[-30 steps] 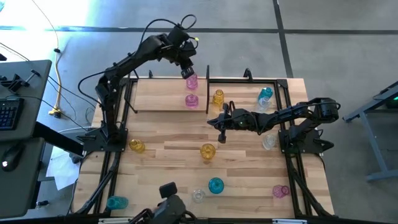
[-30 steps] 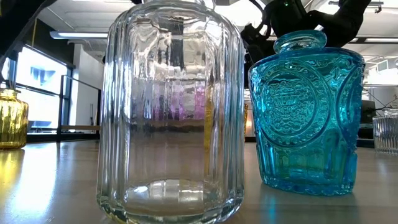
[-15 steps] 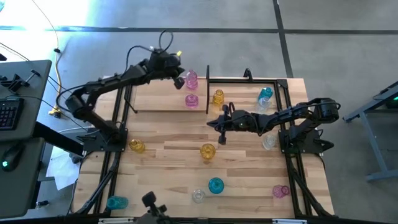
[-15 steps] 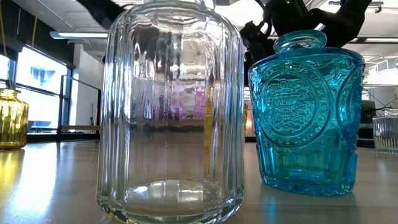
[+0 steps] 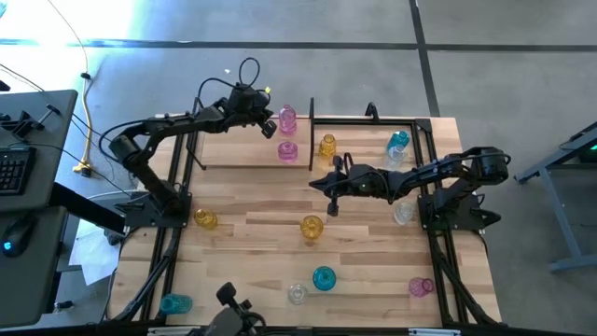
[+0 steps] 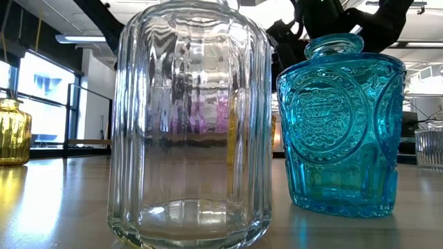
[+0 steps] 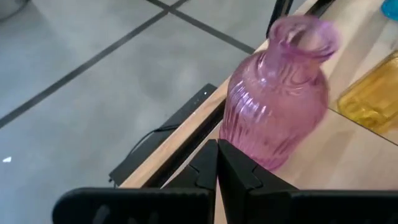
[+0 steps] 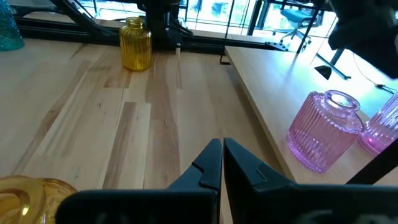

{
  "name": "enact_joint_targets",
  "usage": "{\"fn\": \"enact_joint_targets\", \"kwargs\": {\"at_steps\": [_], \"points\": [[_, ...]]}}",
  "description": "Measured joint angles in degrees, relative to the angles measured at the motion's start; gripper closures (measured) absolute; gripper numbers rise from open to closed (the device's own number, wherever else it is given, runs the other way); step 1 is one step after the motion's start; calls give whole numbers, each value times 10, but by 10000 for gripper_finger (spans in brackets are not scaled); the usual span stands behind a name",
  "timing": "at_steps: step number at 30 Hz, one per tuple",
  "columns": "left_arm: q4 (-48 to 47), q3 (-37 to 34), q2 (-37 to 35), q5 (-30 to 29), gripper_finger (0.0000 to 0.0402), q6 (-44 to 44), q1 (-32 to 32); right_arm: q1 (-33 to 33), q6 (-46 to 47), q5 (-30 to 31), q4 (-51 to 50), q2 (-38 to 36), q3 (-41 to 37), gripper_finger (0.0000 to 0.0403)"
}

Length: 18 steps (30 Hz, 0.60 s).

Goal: Sort vases onto shelf
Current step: Put the left pink vase on the shelf

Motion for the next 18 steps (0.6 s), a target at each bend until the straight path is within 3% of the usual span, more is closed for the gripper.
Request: {"fn": "enact_joint_targets", "kwargs": {"at_steps": [7,18], "points": [[47,0,41,-2,401,-16,0,0,0,0,-2,0,0,403],[68,0,50,-2,401,-30,-4,0,0,0,-2,0,0,403]]}}
